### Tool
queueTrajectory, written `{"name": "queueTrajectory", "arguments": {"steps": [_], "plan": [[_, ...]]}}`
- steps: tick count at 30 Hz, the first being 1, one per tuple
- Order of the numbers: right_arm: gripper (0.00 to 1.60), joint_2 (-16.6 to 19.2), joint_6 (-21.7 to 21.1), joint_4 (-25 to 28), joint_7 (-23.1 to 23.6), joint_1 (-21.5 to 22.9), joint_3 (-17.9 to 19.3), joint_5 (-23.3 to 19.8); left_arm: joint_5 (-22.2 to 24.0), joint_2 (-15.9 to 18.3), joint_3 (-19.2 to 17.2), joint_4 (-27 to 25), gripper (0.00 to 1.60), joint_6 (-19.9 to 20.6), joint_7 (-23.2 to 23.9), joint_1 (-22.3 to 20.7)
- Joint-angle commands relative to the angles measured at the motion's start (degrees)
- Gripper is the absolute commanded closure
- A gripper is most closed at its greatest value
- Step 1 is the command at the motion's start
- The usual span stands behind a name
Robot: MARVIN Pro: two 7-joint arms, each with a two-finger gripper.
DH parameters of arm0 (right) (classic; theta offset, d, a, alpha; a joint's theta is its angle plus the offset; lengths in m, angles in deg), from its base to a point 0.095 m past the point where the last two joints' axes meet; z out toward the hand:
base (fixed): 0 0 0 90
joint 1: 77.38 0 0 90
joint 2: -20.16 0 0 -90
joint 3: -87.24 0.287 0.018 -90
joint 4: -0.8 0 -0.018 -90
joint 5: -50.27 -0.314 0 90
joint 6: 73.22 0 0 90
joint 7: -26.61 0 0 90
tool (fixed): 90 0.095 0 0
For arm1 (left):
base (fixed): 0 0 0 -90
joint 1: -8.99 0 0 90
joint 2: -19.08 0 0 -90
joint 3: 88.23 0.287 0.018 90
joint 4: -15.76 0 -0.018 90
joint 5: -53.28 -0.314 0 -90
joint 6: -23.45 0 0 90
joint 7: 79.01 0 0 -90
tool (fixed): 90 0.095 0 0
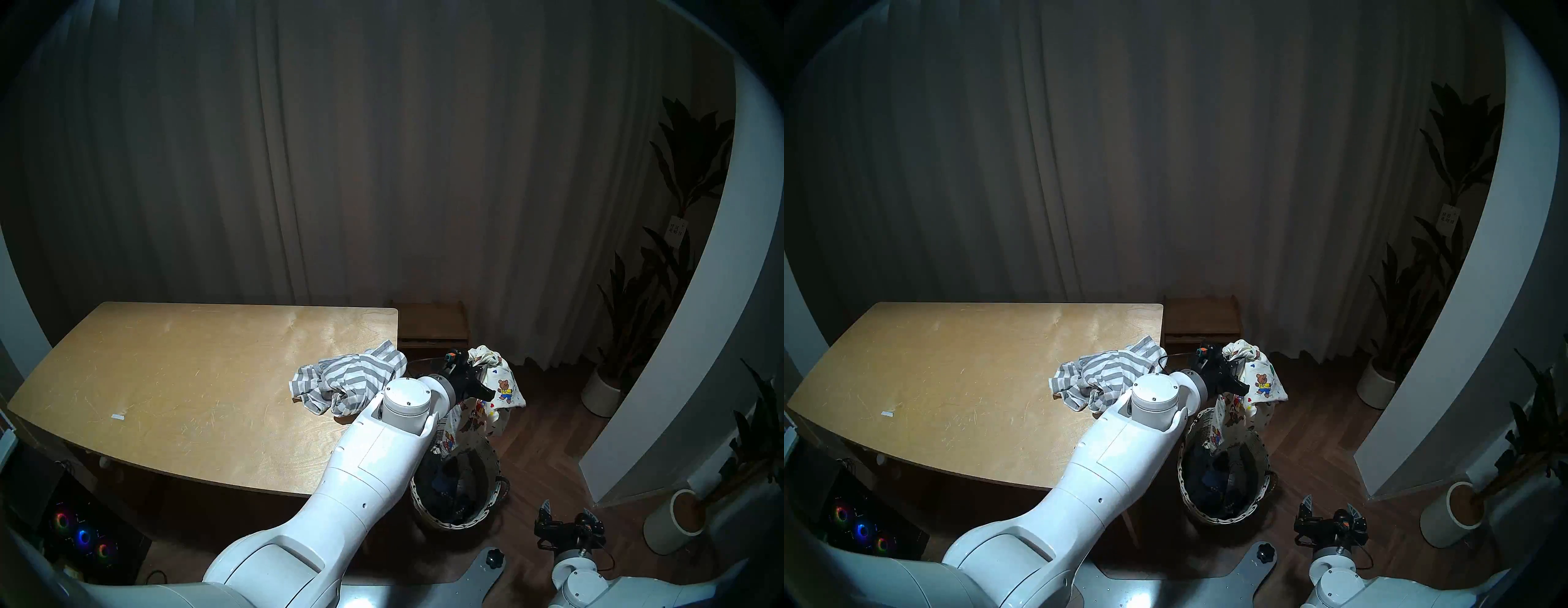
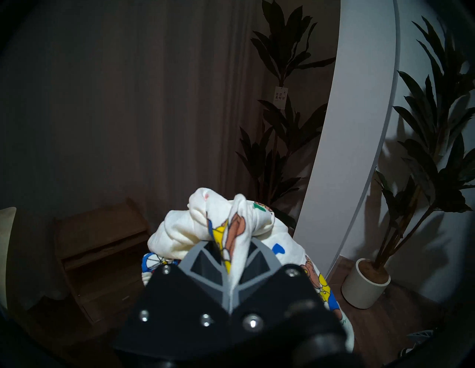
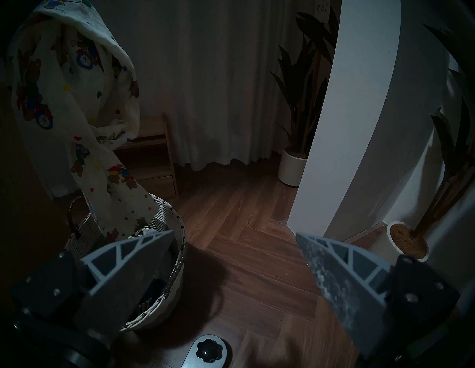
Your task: Toss clothes into the laundry hamper
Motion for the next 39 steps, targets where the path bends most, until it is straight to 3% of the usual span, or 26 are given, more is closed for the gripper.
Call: {"name": "queueTrajectory", "arguments": {"steps": [1, 4, 10, 11, 12, 13, 18, 20, 26, 34, 35, 36, 39], "plan": [[0.00, 0.42, 0.60, 0.67, -0.96, -0.77, 0.09, 0.47, -1.16, 0.30, 1.71, -0.60, 1.60, -2.79, -0.93, 0.03], [0.00, 0.44, 1.04, 0.99, -1.27, -0.98, 0.29, 0.27, -3.53, 0.60, 3.87, -0.40, 1.60, -5.32, -2.00, 0.13], [0.00, 0.81, 1.39, 1.64, -1.92, -1.51, 0.44, 0.16, -4.57, 0.46, 5.07, 0.23, 1.60, -5.76, -2.39, -0.67], [0.00, 0.84, 1.44, 1.66, -1.97, -1.56, 0.46, 0.13, -4.77, 0.59, 5.31, -0.01, 1.00, -5.44, -2.38, -0.74], [0.00, 0.85, 1.52, 1.66, -2.04, -1.60, 0.48, 0.13, -5.27, 0.74, 5.63, -0.31, 0.30, -5.13, -2.62, -0.80], [0.00, 0.90, 1.57, 1.72, -2.06, -1.64, 0.50, 0.12, -5.48, 0.74, 5.75, -0.41, 0.00, -4.91, -2.79, -0.82], [0.00, 1.34, 1.89, 2.40, -2.16, -1.84, 0.61, 0.20, -5.61, -0.03, 4.80, 2.07, 0.00, -5.23, -4.47, -2.76], [0.00, 1.68, 2.09, 2.65, -2.17, -2.11, 0.60, 0.27, -5.41, -0.19, 4.14, 2.83, 0.10, -5.10, -4.95, -3.61], [0.00, 2.61, 2.14, 2.14, -2.37, -2.82, 0.54, 0.24, -4.59, 0.13, 2.15, 2.30, 0.18, -5.47, -5.21, -4.20], [0.00, 3.20, 0.33, 2.28, -2.16, -2.02, -0.17, 1.85, -0.40, 1.45, -0.28, -4.01, 0.24, -4.65, -2.11, -0.30], [0.00, 2.81, -0.64, 1.82, -1.45, -1.44, -0.37, 1.36, 0.11, 1.95, -0.38, -5.16, 0.35, -4.19, -1.26, 0.55], [0.00, 1.79, -2.19, 0.33, 0.02, -0.37, -0.76, 0.29, 0.97, 2.20, -0.75, -5.77, 0.35, -3.84, -0.53, 1.54], [0.00, -1.31, -4.24, -4.13, 0.69, 2.30, -1.98, 2.45, 1.88, 3.71, -1.64, -8.39, 0.26, -3.27, -0.45, 4.03]]}}
